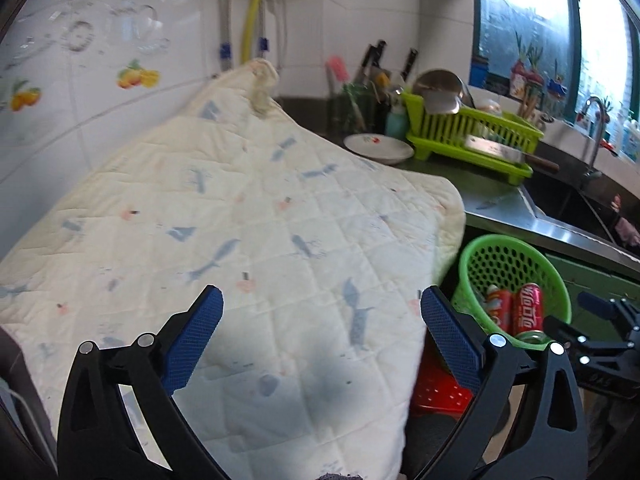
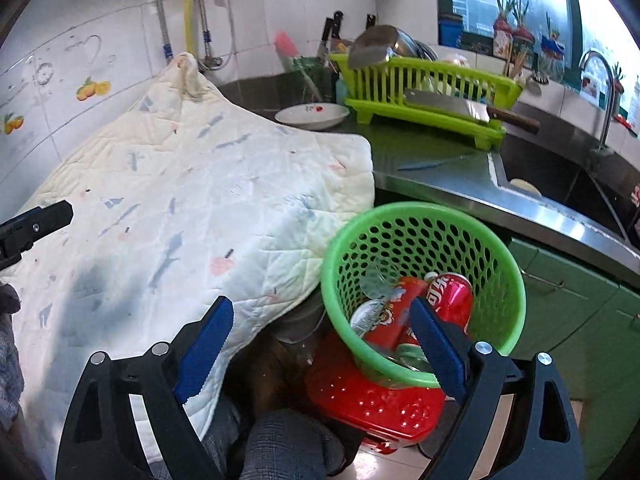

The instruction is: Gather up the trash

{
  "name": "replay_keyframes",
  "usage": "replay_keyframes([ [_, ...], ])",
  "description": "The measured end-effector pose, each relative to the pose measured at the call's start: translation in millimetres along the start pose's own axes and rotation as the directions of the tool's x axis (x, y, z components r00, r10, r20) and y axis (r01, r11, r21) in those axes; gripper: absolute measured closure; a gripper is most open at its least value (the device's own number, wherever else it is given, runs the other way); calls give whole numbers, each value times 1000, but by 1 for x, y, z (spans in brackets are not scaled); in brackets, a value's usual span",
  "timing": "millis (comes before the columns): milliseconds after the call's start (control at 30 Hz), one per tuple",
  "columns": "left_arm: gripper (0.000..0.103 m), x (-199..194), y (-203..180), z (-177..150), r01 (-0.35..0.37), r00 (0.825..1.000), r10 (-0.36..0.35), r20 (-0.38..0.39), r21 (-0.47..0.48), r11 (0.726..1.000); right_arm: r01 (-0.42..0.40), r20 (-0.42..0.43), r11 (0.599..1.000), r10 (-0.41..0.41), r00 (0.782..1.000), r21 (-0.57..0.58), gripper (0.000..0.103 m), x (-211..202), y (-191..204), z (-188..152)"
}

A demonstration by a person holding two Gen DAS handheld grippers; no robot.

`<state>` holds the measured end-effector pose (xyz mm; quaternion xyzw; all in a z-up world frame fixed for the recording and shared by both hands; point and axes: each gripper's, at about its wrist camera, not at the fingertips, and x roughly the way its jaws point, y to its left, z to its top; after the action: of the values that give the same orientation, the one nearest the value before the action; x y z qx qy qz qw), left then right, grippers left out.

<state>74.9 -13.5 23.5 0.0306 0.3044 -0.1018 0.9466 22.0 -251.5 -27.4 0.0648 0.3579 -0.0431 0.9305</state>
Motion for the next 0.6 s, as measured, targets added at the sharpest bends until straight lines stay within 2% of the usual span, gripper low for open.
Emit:
replay_keyframes([
  [233, 5, -23, 17, -21, -47, 998, 48, 34, -36, 998, 0, 75, 999, 3, 997, -37, 16, -28, 17, 5],
  [300, 5, -27, 20, -24, -65, 997, 66, 42, -41, 997, -3, 93, 999, 7, 996, -41, 12, -34, 21, 6],
  [400, 5, -34, 23, -27, -60, 997, 63, 51, -48, 997, -4, 107, 999, 10, 994, -49, 12, -40, 27, 6],
  [600, 5, -40, 21, -31, -96, 992, 99, 74, -38, 995, -9, 110, 999, 15, 994, -53, 10, -43, 31, 4],
])
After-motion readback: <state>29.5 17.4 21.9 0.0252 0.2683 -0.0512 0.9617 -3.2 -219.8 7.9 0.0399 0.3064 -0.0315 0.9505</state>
